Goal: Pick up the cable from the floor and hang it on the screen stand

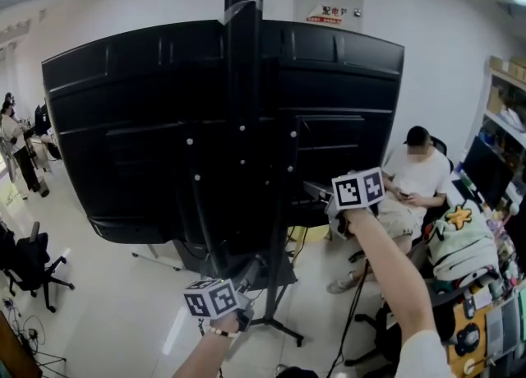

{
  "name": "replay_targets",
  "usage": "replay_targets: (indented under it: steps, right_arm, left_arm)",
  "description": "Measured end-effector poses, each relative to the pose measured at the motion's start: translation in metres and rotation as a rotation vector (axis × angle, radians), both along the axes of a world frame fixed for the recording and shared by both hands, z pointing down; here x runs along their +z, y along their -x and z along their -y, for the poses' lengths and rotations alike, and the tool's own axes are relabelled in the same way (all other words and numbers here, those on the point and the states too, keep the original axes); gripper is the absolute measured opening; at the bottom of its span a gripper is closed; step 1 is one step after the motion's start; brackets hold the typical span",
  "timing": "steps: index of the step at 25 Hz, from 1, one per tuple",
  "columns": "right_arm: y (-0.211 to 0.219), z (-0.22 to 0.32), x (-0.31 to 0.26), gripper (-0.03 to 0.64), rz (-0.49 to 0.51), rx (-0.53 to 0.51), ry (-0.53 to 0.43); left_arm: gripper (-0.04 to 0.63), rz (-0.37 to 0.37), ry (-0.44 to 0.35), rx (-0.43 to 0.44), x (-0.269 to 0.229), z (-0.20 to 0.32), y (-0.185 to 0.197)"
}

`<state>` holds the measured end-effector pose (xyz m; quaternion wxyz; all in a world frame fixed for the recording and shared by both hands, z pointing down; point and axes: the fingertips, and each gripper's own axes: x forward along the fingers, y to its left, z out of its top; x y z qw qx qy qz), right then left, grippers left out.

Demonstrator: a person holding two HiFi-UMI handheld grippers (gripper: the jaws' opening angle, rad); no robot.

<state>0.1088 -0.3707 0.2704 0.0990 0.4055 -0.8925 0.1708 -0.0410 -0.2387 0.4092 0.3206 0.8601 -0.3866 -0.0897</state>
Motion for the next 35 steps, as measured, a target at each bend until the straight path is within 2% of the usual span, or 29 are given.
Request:
replay_targets:
  steps: [2,4,7,10,13,15,16,17,19,22,25,28,32,35]
  right_arm:
    - [0.003,0.001,0.003,0.072,0.004,0.021,0.002]
    - [0.003,0.000,0.011,0.160,-0.001,0.051,0.011]
    - [0.000,-0.008,0.022,0.180,-0.016,0.101,0.014]
    - [-0.003,-0.019,0.033,0.274,-0.056,0.135,0.004]
    - [-0.012,-0.031,0.041,0.330,-0.119,0.174,-0.022]
    - [-0.017,-0.047,0.043,0.333,-0.120,0.182,-0.034]
    - [-0.020,-0.056,0.042,0.333,-0.111,0.184,-0.047]
    - [-0.022,-0.067,0.041,0.333,-0.099,0.185,-0.067]
    - [-0.025,-0.091,0.041,0.321,-0.066,0.176,-0.109]
    - [-0.035,-0.136,0.047,0.154,-0.017,0.161,-0.160]
    - [-0.044,-0.185,0.068,0.021,0.025,0.142,-0.166]
    - [-0.046,-0.227,0.102,0.008,0.065,0.098,-0.137]
    - [-0.053,-0.277,0.154,0.008,0.127,0.052,-0.053]
    - [-0.054,-0.311,0.182,0.008,0.113,0.021,-0.013]
  left_arm:
    - [0.077,-0.007,0.011,0.021,0.005,-0.013,0.000]
    - [0.077,-0.005,0.026,0.031,0.012,-0.026,0.004]
    - [0.075,-0.009,0.050,0.047,0.025,-0.044,0.009]
    - [0.066,0.024,0.058,0.052,0.037,-0.057,0.014]
    - [0.063,0.045,0.064,0.041,0.047,-0.071,0.016]
    - [0.052,0.072,0.056,0.031,0.050,-0.081,0.015]
    - [0.010,0.097,0.044,0.027,0.051,-0.084,0.013]
    - [0.004,0.126,0.027,0.023,0.053,-0.086,0.012]
    - [0.000,0.183,-0.012,0.010,0.056,-0.088,0.008]
    - [0.000,0.232,-0.053,-0.013,0.057,-0.094,-0.001]
    - [0.000,0.239,-0.063,-0.046,0.058,-0.119,-0.008]
    - [0.000,0.223,-0.055,-0.093,0.066,-0.146,-0.011]
    - [0.000,0.217,-0.004,-0.146,0.086,-0.181,-0.025]
    - [0.000,0.226,0.032,-0.172,0.102,-0.207,-0.036]
